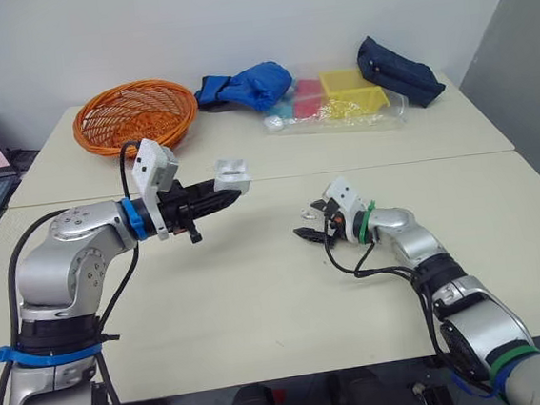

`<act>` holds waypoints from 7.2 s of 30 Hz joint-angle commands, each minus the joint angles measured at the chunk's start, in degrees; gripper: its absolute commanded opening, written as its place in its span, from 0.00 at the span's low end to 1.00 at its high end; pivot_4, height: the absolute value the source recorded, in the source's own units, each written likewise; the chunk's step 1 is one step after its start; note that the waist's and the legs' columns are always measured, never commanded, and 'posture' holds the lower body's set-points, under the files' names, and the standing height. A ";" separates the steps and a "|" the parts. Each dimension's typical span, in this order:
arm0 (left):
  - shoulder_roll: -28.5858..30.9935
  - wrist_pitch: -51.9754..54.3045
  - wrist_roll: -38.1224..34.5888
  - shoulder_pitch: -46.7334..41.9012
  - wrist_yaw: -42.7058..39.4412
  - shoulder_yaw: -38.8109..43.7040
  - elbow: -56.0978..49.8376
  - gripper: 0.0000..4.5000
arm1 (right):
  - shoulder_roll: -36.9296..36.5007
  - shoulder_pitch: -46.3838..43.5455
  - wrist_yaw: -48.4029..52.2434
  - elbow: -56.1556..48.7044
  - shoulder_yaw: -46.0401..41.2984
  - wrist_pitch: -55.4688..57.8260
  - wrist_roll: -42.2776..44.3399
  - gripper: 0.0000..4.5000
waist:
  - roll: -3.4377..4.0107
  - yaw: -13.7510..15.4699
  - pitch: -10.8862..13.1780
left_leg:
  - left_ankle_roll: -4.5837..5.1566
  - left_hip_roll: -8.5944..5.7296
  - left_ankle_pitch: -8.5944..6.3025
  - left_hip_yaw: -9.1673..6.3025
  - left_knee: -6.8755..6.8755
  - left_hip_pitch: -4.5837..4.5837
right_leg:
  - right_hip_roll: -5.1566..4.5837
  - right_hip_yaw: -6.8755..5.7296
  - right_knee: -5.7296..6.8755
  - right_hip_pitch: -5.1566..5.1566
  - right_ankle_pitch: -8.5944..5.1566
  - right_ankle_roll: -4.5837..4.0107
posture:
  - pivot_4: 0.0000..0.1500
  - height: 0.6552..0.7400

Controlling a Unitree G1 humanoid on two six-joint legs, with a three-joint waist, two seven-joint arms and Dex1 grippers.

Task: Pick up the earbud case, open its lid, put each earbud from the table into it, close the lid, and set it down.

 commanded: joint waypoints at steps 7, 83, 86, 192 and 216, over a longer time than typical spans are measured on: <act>0.75 -1.15 -0.42 -1.21 -0.69 0.46 -0.71 0.17 | 1.24 -1.77 -0.05 8.37 -1.90 -6.10 -2.88 0.78 | 0.00 0.03 0.00 | -0.01 -0.01 0.00 -0.01 0.02 0.10 | -0.02 0.00 0.05 0.10 0.00 0.00 | 1.00 1.00; -0.57 -0.16 -1.28 6.74 1.66 -2.65 -8.05 0.17 | -59.53 32.55 32.42 -27.90 -4.30 -2.69 -12.41 0.78 | 0.04 0.83 0.25 | -0.12 -0.17 -0.07 0.07 0.03 0.31 | -0.27 -0.04 -0.08 0.35 -0.37 -0.13 | 1.00 1.00; -0.65 -0.04 -1.36 6.78 1.78 -2.57 -8.13 0.17 | -59.72 32.67 32.76 -27.91 -4.55 -2.31 -12.39 1.00 | 0.04 0.91 0.25 | -0.12 -0.16 -0.07 0.02 -0.02 0.31 | -0.26 -0.09 -0.08 0.35 -0.32 -0.03 | 1.00 1.00; -34.11 -33.33 14.71 -10.92 20.26 -9.34 8.81 0.17 | 5.17 4.00 -40.07 -76.06 -18.93 46.26 30.55 0.09 | 0.07 0.71 0.23 | -0.11 -0.13 -0.06 -0.15 0.01 -0.12 | -0.13 -0.11 0.02 0.07 -0.26 0.10 | 1.00 1.00; -37.09 -35.81 17.56 -11.34 27.79 -9.34 8.02 0.17 | 9.38 6.46 -45.62 -74.18 -16.11 41.66 25.97 0.09 | 0.07 0.71 0.23 | -0.11 -0.13 -0.06 -0.15 -0.07 -0.16 | -0.13 -0.12 -0.11 0.06 -0.26 0.11 | 1.00 1.00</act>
